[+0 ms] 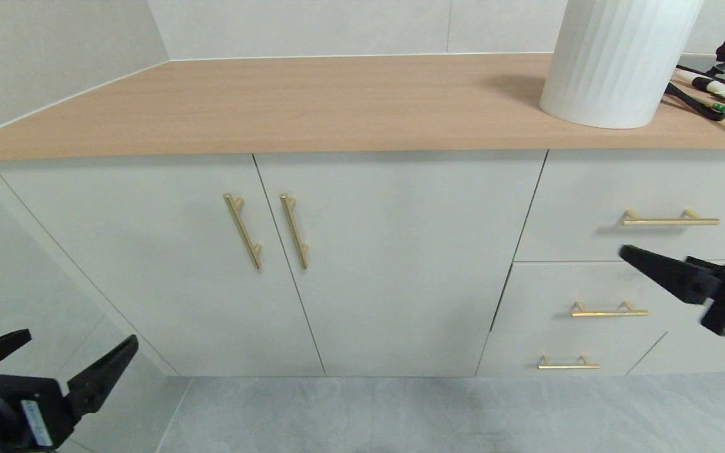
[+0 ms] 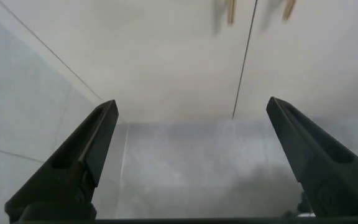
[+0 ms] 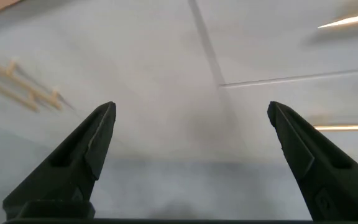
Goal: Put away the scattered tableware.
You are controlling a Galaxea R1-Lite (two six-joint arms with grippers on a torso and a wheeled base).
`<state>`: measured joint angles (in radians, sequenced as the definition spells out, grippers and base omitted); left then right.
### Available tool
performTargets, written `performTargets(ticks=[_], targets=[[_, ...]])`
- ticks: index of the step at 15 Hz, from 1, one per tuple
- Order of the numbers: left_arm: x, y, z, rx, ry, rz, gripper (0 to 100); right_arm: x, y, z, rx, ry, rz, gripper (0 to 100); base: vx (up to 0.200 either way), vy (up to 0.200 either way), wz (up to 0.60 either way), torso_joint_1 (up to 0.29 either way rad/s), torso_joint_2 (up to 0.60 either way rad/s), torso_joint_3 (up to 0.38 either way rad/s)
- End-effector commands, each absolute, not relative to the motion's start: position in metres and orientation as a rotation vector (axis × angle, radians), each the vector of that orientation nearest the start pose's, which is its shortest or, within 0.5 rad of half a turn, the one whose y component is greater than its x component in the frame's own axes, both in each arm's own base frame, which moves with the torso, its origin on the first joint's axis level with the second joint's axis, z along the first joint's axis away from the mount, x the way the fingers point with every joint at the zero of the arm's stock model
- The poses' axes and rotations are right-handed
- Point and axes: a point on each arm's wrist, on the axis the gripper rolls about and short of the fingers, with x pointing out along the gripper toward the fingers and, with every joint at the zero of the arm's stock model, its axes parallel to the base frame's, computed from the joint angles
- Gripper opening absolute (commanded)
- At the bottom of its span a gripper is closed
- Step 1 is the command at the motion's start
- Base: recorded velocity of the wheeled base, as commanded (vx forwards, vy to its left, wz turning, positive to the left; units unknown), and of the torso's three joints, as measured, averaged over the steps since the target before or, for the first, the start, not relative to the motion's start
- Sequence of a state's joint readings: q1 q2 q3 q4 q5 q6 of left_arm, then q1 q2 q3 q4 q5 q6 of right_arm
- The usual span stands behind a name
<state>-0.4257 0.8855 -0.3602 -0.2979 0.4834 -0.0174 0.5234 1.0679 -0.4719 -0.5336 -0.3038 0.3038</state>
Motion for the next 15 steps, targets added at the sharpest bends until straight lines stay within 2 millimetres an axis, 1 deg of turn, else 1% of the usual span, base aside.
performTargets(ticks=[1, 3, 5, 6, 7, 9, 10, 11, 13, 14, 15], targets=[[0.046, -0.008, 0.196, -0.008, 0.007, 0.074, 100, 0.041, 0.009, 0.202, 0.155, -0.041, 0.064, 100, 0.0, 0.0, 0.0, 0.0, 0.0, 0.0], [0.026, 0.001, 0.195, -0.029, -0.047, 0.109, 100, 0.013, -0.003, 0.196, 0.113, -0.099, 0.016, 100, 0.0, 0.0, 0.0, 0.0, 0.0, 0.0], [0.008, 0.008, 0.188, -0.035, -0.065, 0.145, 100, -0.007, -0.008, 0.189, 0.067, -0.139, -0.059, 100, 0.0, 0.0, 0.0, 0.0, 0.0, 0.0], [0.004, 0.009, 0.186, -0.037, -0.069, 0.153, 100, -0.012, -0.009, 0.187, 0.056, -0.153, -0.081, 100, 0.0, 0.0, 0.0, 0.0, 0.0, 0.0], [-0.01, 0.012, 0.177, -0.041, -0.092, 0.15, 100, -0.027, -0.01, 0.182, 0.021, -0.198, -0.132, 100, 0.0, 0.0, 0.0, 0.0, 0.0, 0.0], [-0.025, 0.013, 0.168, -0.045, -0.121, 0.137, 100, -0.04, -0.012, 0.175, -0.025, -0.231, -0.164, 100, 0.0, 0.0, 0.0, 0.0, 0.0, 0.0], [-0.034, 0.013, 0.161, -0.044, -0.134, 0.153, 100, -0.047, -0.012, 0.168, -0.056, -0.229, -0.196, 100, 0.0, 0.0, 0.0, 0.0, 0.0, 0.0], [-0.04, 0.013, 0.156, -0.043, -0.144, 0.16, 100, -0.046, -0.012, 0.167, -0.052, -0.217, -0.221, 100, 0.0, 0.0, 0.0, 0.0, 0.0, 0.0], [-0.038, 0.012, 0.147, -0.039, -0.123, 0.194, 100, -0.046, -0.013, 0.166, -0.044, -0.211, -0.269, 100, 0.0, 0.0, 0.0, 0.0, 0.0, 0.0], [-0.035, 0.012, 0.141, -0.042, -0.118, 0.247, 100, -0.047, -0.012, 0.166, -0.045, -0.216, -0.329, 100, 0.0, 0.0, 0.0, 0.0, 0.0, 0.0], [-0.033, 0.012, 0.137, -0.039, -0.122, 0.281, 100, -0.054, -0.008, 0.161, -0.054, -0.238, -0.387, 100, 0.0, 0.0, 0.0, 0.0, 0.0, 0.0]])
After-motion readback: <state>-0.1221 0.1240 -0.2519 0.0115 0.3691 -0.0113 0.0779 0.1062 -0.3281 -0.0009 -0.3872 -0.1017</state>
